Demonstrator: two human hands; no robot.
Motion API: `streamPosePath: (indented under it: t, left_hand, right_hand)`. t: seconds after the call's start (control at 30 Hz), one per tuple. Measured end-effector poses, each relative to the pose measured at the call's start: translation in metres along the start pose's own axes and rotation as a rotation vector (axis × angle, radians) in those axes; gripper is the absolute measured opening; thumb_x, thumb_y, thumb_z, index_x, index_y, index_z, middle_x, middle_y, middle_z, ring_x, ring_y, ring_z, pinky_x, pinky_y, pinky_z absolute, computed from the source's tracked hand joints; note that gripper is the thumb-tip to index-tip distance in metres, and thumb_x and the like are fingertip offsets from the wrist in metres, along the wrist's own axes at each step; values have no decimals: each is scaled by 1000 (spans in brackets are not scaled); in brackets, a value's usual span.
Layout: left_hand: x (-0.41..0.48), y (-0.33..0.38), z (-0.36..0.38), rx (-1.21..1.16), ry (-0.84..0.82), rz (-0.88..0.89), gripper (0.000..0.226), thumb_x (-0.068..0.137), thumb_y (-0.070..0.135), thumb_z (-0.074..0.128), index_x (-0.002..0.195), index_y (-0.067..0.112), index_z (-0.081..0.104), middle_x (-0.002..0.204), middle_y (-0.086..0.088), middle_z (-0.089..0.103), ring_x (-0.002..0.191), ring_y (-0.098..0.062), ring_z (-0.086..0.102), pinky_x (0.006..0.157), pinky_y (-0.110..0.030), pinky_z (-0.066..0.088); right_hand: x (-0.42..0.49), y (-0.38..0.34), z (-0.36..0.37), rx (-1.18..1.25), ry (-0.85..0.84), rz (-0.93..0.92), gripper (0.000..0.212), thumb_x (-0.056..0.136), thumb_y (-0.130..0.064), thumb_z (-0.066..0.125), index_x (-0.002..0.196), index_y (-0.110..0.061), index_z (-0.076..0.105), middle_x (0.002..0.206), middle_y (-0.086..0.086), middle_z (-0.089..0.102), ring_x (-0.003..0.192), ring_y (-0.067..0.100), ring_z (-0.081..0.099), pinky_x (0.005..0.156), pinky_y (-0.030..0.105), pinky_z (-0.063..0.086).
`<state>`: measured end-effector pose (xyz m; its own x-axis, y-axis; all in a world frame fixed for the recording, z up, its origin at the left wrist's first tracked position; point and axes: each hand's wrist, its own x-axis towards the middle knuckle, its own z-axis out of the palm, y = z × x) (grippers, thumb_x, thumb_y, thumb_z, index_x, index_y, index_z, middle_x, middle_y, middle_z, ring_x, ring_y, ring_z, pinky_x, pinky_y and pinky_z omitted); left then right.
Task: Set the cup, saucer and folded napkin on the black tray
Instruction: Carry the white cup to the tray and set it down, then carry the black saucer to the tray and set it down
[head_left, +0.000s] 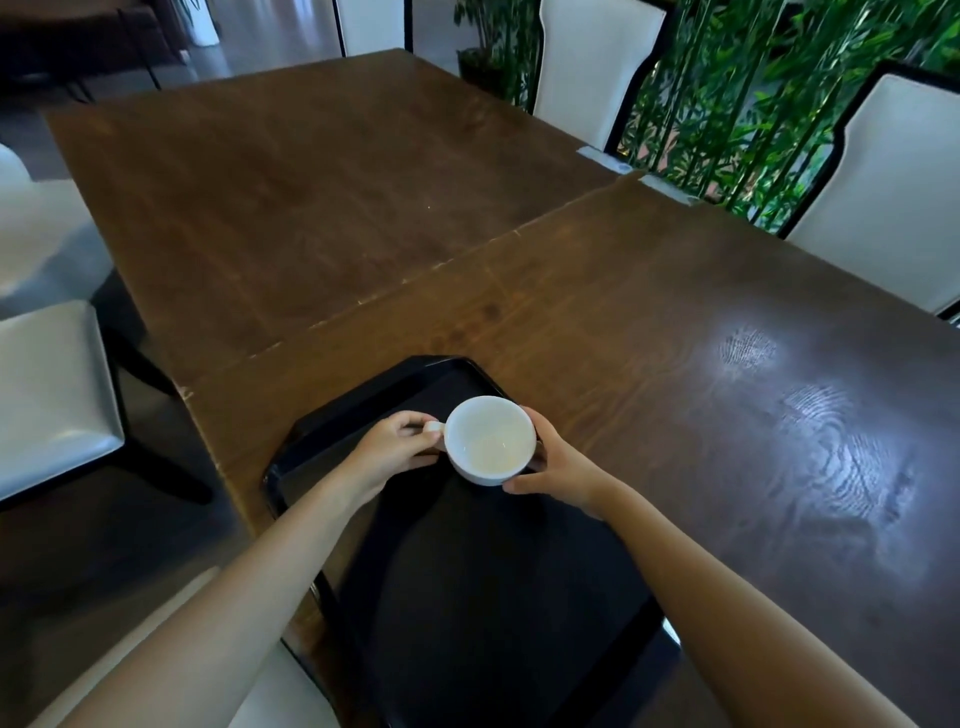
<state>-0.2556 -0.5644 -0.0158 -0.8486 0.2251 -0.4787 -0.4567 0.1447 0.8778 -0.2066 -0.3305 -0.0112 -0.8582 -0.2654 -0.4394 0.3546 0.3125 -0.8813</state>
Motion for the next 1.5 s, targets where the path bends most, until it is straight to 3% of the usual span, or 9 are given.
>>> streamPosePath:
  t: [0.23,0.37,0.5,0.57,0.8,1.03,1.27,1.5]
  left_hand:
    - [-4,28,-4,224,-69,-72,36,87,22,64,121,14,54,114,-5,65,106,-17,62,87,-36,54]
    - [-7,61,-2,632,-74,-62,40,90,31,58,127,19,49,123,0,53,114,-18,53,85,-34,51]
    - [-15,107,7,1104,-72,85,41,92,36,52,129,17,50,130,-4,55,114,-22,54,89,-32,45]
    - [-20,131,17,1230,-84,139,41,93,38,49,128,16,52,130,-5,56,115,-22,54,91,-33,42]
    - [-49,188,79,1368,-230,278,46,93,48,42,130,21,48,137,-1,50,117,-20,51,91,-31,42]
    - [-95,213,179,1451,-406,385,51,93,46,44,137,21,40,142,-2,44,122,-21,48,95,-35,46]
    - [-140,205,291,1608,-565,491,54,92,47,45,139,22,37,143,-3,44,119,-24,52,100,-43,46]
    - [-187,160,402,1668,-747,626,54,91,45,49,138,21,38,140,-4,47,118,-23,52,100,-43,45]
  right_hand:
    - [-8,-15,-19,-130,-7,117,105,74,-9,76,148,-30,3,158,-2,14,140,22,29,106,38,36]
    - [-17,-31,-36,-307,-62,196,100,76,-16,75,149,-27,7,157,1,20,140,21,30,111,40,31]
    - [-37,-51,-53,-523,-88,276,89,81,-31,69,148,-30,10,155,0,27,140,24,29,115,44,26]
    - [-51,-62,-61,-612,-101,313,87,82,-36,66,148,-31,10,156,-1,25,140,24,29,114,42,28]
    - [-122,-88,-103,-757,-34,380,85,85,-49,59,149,-30,7,159,0,15,143,27,24,113,44,30]
    - [-219,-85,-137,-717,104,464,90,83,-51,61,149,-30,3,159,-1,13,143,27,23,112,45,31]
    - [-329,-46,-167,-644,257,550,88,82,-48,63,150,-28,11,157,-2,19,140,26,30,109,46,36]
    - [-438,17,-177,-611,366,673,86,81,-52,61,148,-34,10,158,-4,16,137,28,34,99,37,44]
